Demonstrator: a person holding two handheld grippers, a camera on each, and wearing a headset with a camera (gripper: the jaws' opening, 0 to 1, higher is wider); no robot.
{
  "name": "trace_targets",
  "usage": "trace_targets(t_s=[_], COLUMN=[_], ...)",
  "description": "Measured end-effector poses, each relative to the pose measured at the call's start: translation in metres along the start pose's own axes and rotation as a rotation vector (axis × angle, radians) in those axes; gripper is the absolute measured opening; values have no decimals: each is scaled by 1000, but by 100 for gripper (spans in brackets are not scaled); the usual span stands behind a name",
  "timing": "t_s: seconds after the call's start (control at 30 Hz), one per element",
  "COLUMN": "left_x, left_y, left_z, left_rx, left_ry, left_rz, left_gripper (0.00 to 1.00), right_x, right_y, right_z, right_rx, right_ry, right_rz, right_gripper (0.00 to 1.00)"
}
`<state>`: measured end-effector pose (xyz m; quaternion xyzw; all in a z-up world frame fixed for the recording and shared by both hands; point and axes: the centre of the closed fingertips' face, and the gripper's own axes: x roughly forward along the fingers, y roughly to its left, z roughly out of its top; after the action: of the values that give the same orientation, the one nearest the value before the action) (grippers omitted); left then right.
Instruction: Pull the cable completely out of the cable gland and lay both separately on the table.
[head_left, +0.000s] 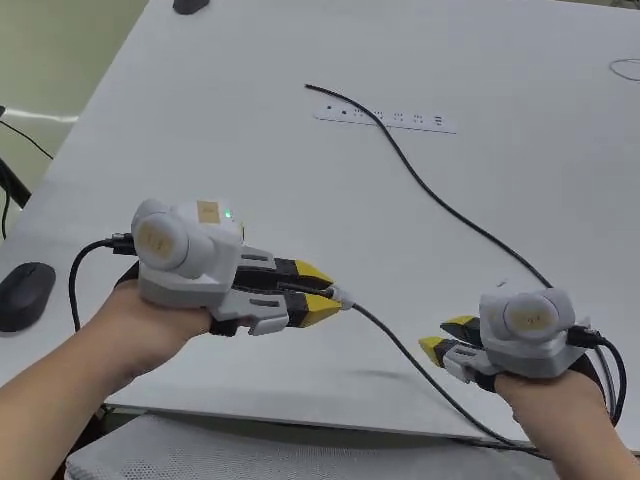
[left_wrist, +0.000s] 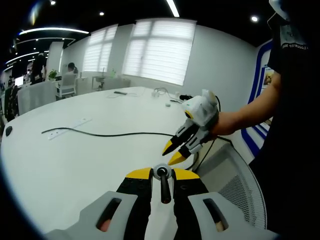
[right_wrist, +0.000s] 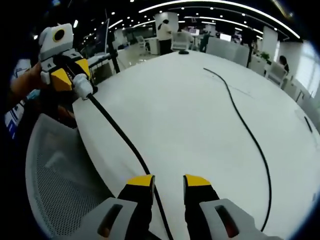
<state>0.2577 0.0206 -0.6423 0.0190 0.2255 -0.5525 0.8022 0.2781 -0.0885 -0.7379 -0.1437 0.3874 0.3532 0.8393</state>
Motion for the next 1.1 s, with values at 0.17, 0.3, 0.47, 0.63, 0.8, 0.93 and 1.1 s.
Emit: trace_targets(t_s=[0.17,0.3,0.47,0.63,0.8,0.93,1.1], left_x=[0,-1,-2,-3,-4,-4,-3], left_y=[-1,-2,-3,-4,-6,-7,-8], left_z=[1,1,0,1,3,2,1], left_rx=[1,0,-3,-8,-13,-15,-14], left_ry=[2,2,3,0,1,3,4], left_rz=[-1,-3,-2,-3,-4,-5,-6], left_gripper=[15,15,15,15,15,14,14], right_x=[-4,-10,-13,-7,-1,1,-1], right_y=[21,47,68,79,84,90,92], right_z=[30,54,69,72,69,66,71], right_rx=[-111,-261,-376,-408,-399,-389,-361], right_ry=[-65,-136,-169,-172,-176,-178,-202], right_rz=[56,111,145,168,178,191,202], right_gripper=[28,32,31,29,19,19,14])
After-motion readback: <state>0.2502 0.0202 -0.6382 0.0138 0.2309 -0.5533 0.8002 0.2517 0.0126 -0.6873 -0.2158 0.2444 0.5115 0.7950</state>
